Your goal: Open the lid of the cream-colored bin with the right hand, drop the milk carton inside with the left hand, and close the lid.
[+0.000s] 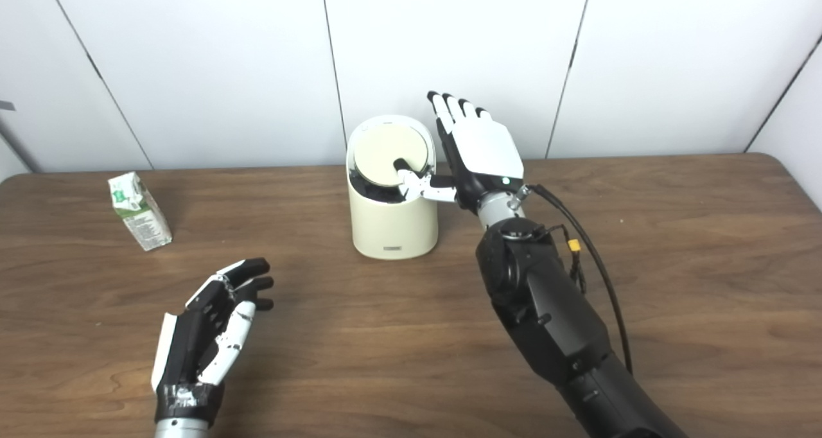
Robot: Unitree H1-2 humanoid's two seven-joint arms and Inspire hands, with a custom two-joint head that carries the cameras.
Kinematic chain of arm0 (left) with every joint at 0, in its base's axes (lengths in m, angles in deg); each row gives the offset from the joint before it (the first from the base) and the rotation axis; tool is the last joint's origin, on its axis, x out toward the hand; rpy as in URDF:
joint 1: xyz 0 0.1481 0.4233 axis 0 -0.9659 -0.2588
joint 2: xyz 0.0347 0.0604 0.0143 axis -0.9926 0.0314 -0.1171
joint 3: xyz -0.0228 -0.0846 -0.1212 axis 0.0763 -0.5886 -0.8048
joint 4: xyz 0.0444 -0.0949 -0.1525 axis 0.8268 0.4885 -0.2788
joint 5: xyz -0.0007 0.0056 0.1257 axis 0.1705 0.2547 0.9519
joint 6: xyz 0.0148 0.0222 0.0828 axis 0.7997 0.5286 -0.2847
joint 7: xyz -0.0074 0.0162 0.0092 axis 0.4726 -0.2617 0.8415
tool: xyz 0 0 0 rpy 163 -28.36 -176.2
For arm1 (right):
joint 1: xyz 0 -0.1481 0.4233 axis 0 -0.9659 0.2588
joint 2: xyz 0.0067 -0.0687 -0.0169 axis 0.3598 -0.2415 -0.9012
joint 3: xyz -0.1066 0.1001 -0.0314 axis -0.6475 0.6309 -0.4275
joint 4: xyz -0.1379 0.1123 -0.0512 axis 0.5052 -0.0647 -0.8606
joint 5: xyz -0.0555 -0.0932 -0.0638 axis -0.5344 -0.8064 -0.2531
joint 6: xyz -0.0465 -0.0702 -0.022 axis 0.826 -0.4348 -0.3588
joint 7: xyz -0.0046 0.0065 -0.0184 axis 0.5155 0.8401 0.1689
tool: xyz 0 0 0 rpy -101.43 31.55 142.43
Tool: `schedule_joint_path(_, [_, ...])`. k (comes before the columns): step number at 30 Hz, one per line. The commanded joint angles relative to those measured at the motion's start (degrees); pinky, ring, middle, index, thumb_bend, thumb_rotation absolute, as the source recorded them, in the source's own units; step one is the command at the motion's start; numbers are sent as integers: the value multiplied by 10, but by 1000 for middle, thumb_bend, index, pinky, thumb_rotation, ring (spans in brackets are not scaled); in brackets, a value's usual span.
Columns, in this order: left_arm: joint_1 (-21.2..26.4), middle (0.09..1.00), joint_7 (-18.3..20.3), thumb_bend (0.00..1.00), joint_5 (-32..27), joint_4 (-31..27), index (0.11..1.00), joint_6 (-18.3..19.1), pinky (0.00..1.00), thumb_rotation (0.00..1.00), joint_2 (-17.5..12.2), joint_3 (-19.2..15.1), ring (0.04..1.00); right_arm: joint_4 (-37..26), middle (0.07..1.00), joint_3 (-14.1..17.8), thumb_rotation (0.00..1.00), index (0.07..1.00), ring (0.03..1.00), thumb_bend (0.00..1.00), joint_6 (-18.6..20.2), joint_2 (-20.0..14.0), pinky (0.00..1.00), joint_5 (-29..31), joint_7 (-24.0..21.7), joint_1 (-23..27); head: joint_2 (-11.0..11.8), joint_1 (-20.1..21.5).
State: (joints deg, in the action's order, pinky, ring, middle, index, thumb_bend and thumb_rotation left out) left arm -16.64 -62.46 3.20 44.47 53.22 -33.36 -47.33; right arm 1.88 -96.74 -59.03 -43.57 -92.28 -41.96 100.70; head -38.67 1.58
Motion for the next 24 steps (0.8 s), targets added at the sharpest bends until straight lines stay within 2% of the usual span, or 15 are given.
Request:
schedule_joint_path(1, [5,770,-5,272,3,-8,757,-22,635,471,6,2,736,-35,1000,25,919,1000,1000,861,4,10,1000,15,2,22,0,0])
schedule_joint_path(4, [5,769,-5,274,6,-6,756,-23,635,475,6,2,736,-52,1000,55,979,1000,1000,894,6,18,1000,44,-3,7,2,0])
schedule_joint_path(8, [4,765,-5,267,11,-6,754,-27,632,479,5,4,731,-80,1000,83,999,1000,1000,935,5,26,1000,65,4,-26,2,0])
schedule_joint_path(10, [4,764,-5,270,8,-6,754,-27,636,478,6,4,731,-93,1000,89,1000,1000,1000,951,-3,25,1000,67,13,-41,2,0])
schedule_joint_path(15, [3,766,-3,268,7,-8,754,-26,640,474,3,3,734,-163,1000,123,1000,1000,1000,980,-39,40,1000,131,31,-116,1,-3])
schedule_joint_path(21, [3,761,-3,267,8,-12,750,-23,626,471,1,1,726,-236,1000,122,1000,1000,1000,918,-82,48,961,168,42,-223,0,-8])
schedule_joint_path(22, [3,761,-2,268,9,-12,749,-24,626,473,0,1,726,-244,1000,125,1000,1000,1000,874,-101,49,959,183,48,-243,0,-8])
schedule_joint_path(24, [3,763,0,266,4,-13,752,-23,628,477,-2,0,727,-254,1000,132,993,1000,985,665,-149,57,913,216,69,-281,-2,-8])
